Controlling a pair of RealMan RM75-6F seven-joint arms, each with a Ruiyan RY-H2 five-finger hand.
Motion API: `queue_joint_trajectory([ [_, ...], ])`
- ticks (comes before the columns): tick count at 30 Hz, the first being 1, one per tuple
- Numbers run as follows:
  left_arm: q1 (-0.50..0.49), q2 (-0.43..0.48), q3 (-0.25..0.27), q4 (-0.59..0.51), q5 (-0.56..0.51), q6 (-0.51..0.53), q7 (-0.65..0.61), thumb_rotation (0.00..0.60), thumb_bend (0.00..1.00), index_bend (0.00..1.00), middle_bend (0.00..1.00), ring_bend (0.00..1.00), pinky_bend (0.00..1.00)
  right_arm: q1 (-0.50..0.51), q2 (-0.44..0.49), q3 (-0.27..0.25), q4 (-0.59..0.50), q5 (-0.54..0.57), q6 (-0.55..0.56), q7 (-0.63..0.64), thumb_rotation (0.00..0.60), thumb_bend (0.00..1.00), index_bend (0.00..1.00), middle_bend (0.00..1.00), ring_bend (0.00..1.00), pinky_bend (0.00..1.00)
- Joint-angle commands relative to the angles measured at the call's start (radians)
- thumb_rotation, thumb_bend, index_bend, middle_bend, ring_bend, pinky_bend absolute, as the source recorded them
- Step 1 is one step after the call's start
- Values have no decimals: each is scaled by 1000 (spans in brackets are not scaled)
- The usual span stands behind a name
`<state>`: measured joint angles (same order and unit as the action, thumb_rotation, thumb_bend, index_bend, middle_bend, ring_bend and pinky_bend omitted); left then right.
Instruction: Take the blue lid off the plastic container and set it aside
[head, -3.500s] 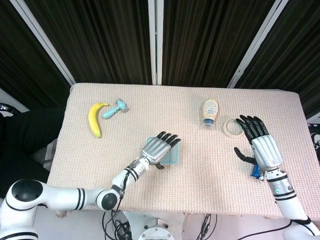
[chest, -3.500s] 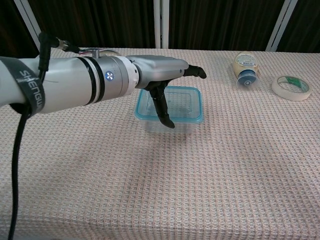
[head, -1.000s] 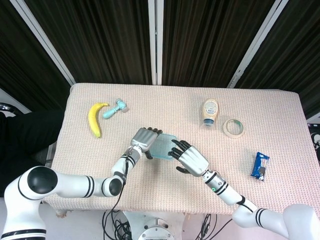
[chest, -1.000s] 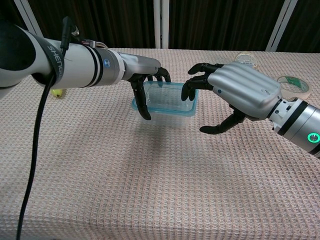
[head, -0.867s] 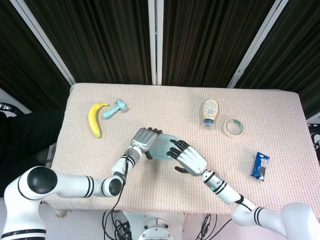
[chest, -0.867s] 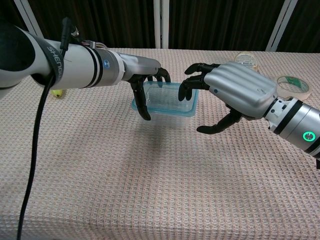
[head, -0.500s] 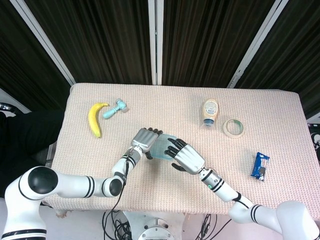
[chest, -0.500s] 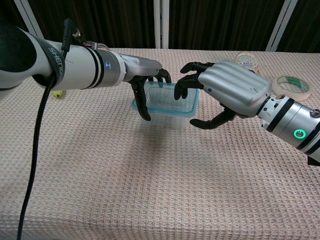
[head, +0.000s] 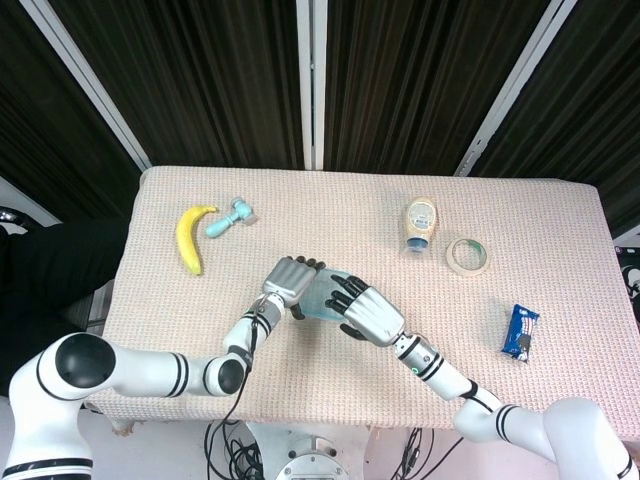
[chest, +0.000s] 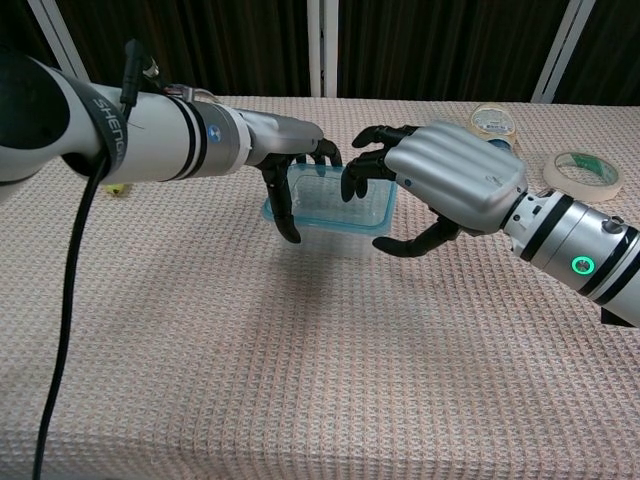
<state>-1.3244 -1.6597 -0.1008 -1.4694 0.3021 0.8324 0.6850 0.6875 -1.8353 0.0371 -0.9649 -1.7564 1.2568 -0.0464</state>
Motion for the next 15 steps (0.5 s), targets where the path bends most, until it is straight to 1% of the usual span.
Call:
queue_joint_trajectory([
  [1,1,0,0,-1,0,1,2,600,169,243,313,222,271,3,-2,0,2,3,0,-1,600,209,379,364,145,270],
  [9,4,-2,4,-2,3,5,10,600,169,243,314,222,271,10,0,1,0,12,5,-9,600,209,381,365,145,269],
  [15,11,-18,10,9,30,21,15,600,169,243,318,221,271,13,10,3,-13,14,17,-10,600,209,383,365,145,269],
])
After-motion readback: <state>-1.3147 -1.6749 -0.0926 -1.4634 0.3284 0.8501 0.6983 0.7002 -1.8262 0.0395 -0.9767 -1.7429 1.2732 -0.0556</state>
